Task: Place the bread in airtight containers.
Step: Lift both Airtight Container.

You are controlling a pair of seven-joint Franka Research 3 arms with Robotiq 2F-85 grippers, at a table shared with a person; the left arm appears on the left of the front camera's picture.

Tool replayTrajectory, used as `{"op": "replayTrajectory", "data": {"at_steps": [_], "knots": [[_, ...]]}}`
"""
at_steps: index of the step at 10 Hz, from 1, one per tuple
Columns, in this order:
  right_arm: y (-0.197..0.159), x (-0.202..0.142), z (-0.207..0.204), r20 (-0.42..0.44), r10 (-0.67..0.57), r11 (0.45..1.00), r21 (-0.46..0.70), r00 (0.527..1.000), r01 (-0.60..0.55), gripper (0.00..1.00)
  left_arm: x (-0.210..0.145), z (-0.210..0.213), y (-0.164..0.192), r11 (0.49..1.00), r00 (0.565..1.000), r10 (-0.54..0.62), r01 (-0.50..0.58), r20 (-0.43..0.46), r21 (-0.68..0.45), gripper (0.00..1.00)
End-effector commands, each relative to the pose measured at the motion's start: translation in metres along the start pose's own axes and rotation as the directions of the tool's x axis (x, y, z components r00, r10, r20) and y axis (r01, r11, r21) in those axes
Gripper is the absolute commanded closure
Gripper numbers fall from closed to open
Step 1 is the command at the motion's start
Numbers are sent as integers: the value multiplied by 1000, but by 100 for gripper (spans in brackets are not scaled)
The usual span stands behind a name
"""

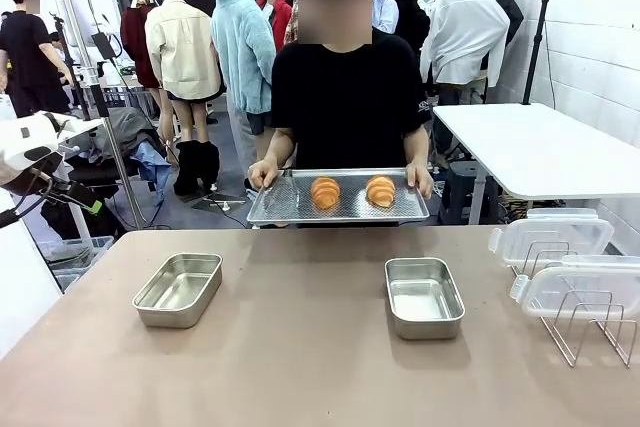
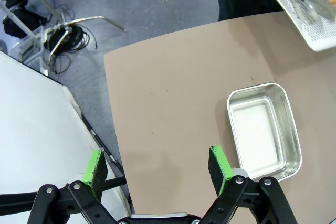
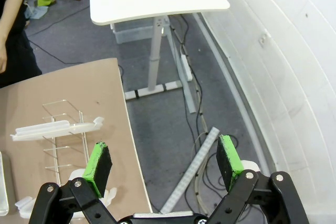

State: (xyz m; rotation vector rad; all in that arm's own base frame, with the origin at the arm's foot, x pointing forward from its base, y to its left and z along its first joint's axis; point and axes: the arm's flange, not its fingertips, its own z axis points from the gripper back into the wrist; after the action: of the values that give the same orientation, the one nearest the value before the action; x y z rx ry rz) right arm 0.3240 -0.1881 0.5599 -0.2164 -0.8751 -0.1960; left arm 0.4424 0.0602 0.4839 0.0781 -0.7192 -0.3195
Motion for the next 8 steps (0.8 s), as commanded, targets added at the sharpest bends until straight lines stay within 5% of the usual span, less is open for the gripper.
{"op": "replayTrajectory", "data": {"at_steps": [1, 8], "knots": [[0, -2, -2, -10, -3, 1000, 0, 1000, 3, 0, -2, 2, 1, 1000, 1000, 5, -5, 3, 1, 0], [0, -2, -2, -10, -3, 1000, 0, 1000, 3, 0, -2, 2, 1, 1000, 1000, 5, -5, 3, 1, 0]]}}
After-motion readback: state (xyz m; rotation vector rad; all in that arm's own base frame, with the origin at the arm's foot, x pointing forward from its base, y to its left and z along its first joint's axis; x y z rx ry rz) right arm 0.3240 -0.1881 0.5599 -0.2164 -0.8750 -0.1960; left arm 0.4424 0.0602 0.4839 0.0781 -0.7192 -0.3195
